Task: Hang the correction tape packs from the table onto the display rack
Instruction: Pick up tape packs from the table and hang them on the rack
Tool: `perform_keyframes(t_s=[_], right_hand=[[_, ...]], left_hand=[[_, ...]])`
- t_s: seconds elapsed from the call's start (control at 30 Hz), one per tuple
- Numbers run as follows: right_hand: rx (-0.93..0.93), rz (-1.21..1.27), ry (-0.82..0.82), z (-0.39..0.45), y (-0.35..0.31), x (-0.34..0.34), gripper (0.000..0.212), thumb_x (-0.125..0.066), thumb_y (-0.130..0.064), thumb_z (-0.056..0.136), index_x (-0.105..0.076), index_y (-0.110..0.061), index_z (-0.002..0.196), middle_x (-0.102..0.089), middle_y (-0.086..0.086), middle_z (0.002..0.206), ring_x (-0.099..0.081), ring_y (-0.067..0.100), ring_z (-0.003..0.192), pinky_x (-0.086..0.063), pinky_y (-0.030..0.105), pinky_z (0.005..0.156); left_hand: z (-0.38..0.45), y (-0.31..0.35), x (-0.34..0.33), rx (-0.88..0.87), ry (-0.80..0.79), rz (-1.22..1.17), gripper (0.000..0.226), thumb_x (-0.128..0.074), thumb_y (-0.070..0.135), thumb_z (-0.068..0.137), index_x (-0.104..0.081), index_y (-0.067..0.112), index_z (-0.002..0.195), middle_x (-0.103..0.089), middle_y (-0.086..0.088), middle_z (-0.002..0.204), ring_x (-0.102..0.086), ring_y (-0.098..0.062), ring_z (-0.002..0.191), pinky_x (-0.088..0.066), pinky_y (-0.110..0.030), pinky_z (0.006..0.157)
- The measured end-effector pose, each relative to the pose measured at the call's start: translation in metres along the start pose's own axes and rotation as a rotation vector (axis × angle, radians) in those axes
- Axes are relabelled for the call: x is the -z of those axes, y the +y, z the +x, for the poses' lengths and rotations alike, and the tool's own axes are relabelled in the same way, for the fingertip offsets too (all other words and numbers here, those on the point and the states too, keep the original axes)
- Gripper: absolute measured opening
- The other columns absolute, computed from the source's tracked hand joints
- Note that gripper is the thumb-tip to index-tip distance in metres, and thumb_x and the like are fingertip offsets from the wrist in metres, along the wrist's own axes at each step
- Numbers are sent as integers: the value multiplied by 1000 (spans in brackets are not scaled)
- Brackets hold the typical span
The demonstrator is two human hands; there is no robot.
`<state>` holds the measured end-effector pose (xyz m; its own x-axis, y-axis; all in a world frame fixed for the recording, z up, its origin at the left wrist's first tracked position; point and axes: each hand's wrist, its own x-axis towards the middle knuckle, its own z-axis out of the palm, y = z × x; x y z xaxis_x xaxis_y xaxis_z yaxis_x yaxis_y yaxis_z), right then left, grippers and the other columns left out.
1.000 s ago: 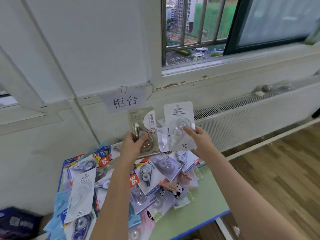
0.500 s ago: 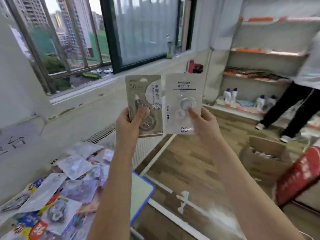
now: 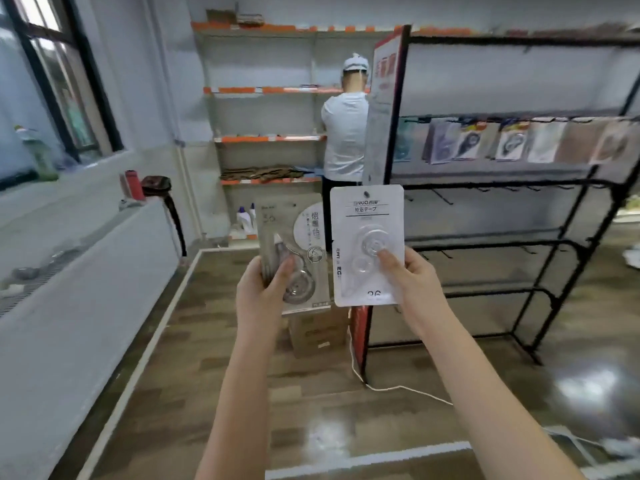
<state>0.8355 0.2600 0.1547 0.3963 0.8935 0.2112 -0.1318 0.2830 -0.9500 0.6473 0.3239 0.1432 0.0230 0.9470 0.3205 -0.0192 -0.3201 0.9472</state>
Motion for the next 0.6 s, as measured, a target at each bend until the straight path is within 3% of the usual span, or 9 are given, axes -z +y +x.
perform_keyframes(t_s=[0.07, 0.17, 0.23, 0.33, 0.47, 0.6], right_hand=[[11, -36, 88, 10, -5, 43, 36, -67, -30, 78, -65, -9, 107, -73, 8, 100, -70, 24, 89, -58, 35, 76], [41, -71, 207, 30, -8, 105, 19, -63, -22, 86, -66, -11, 102, -73, 3, 94, -69, 18, 83, -56, 31, 73], [60, -80, 274, 47, -9, 143, 19, -64, -23, 86, -66, -11, 101, -73, 2, 93, -69, 18, 83, -56, 29, 72], [75, -94, 357, 78, -11, 197, 25, -67, -29, 81, -67, -15, 101, -74, 1, 94, -69, 18, 85, -55, 31, 73], [76, -111, 426, 132, -14, 261, 16, -62, -22, 90, -67, -15, 104, -74, 2, 98, -70, 17, 86, -55, 33, 74], [82, -132, 483, 181, -23, 316, 14, -62, -21, 90, -68, -16, 101, -74, 2, 98, -69, 18, 87, -55, 35, 77]], left_hand=[[7, -3, -49, 19, -74, -6, 15, -62, 29, 92, -63, 15, 87, -67, -8, 83, -58, -16, 74, -42, -16, 60], [22, -8, -121, 54, -177, -60, 11, -64, 32, 90, -64, 21, 87, -70, -9, 90, -63, -21, 80, -50, -33, 71], [34, -14, -169, 59, -243, -85, 11, -64, 33, 89, -64, 22, 90, -71, -6, 91, -67, -25, 86, -54, -40, 78], [57, -25, -237, 42, -327, -117, 13, -65, 36, 88, -65, 24, 93, -72, -4, 90, -68, -22, 87, -53, -39, 80], [96, -35, -323, 17, -423, -134, 39, -65, 49, 82, -62, 11, 92, -64, -18, 85, -55, -23, 76, -46, -39, 71], [127, -37, -407, 15, -511, -162, 21, -63, 38, 88, -61, 17, 88, -62, -11, 80, -54, -18, 73, -43, -23, 61]])
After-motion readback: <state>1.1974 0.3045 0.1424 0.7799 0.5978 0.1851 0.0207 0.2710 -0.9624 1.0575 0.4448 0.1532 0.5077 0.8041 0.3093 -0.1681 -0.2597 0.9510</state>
